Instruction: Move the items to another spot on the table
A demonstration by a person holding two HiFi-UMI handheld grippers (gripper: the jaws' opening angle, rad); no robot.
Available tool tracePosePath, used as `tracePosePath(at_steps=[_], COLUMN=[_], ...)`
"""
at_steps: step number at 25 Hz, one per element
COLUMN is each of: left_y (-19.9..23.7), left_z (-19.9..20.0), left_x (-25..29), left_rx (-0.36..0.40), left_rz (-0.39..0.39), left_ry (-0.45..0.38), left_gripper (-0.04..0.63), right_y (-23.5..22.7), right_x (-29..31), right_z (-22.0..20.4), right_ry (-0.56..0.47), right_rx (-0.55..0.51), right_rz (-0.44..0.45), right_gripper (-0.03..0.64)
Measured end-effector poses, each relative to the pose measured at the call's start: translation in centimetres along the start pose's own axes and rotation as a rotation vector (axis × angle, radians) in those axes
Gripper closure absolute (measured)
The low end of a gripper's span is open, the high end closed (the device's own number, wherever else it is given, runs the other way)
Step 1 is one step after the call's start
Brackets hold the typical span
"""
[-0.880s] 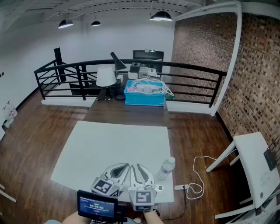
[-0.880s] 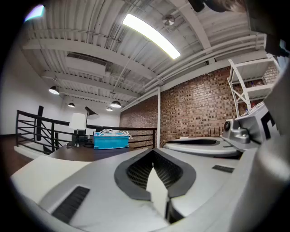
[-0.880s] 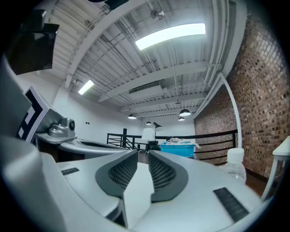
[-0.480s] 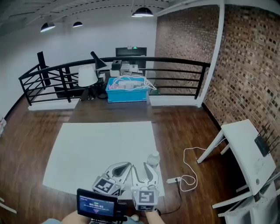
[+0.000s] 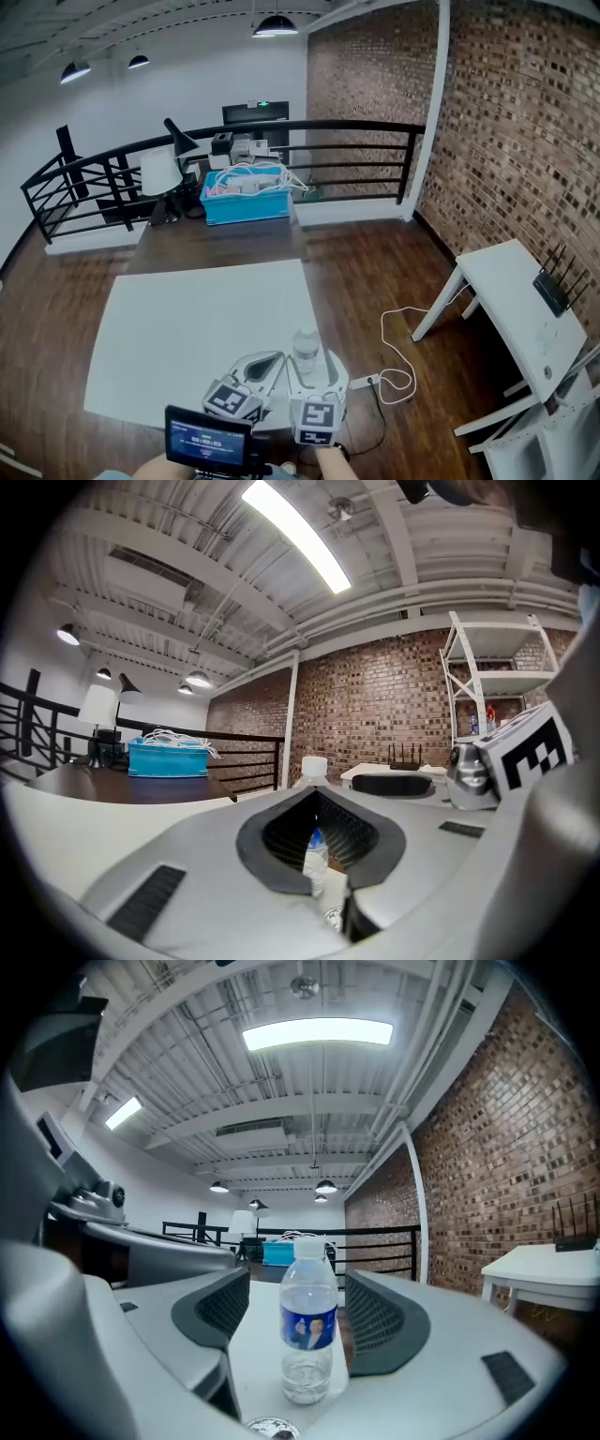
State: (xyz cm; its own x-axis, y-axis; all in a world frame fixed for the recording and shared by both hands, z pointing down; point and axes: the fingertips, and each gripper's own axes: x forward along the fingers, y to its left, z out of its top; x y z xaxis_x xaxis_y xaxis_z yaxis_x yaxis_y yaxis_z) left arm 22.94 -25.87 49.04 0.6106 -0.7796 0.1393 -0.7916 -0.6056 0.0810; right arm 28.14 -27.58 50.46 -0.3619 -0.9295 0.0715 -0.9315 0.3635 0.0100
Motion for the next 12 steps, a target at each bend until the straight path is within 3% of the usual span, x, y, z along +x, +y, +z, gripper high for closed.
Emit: tracePosePath(at_steps=[5, 12], left_y=[1.2, 3.0], left_z=[-0.7, -0.8], left_x=[0.2, 0.8], left_rx=[-0.013, -0.017], left_rz=[0.021, 0.062], left_ry=[0.015, 0.028], left_gripper=[0.584, 0.584], right_y=[-0.6, -0.8], right_x=[2.5, 5.3], right_z=[-1.7, -3.0], right_ry=[0.042, 0.075], right_rx=[0.013, 0.019], right_rz=[0.013, 0.042], right_gripper=[0.25, 0.25])
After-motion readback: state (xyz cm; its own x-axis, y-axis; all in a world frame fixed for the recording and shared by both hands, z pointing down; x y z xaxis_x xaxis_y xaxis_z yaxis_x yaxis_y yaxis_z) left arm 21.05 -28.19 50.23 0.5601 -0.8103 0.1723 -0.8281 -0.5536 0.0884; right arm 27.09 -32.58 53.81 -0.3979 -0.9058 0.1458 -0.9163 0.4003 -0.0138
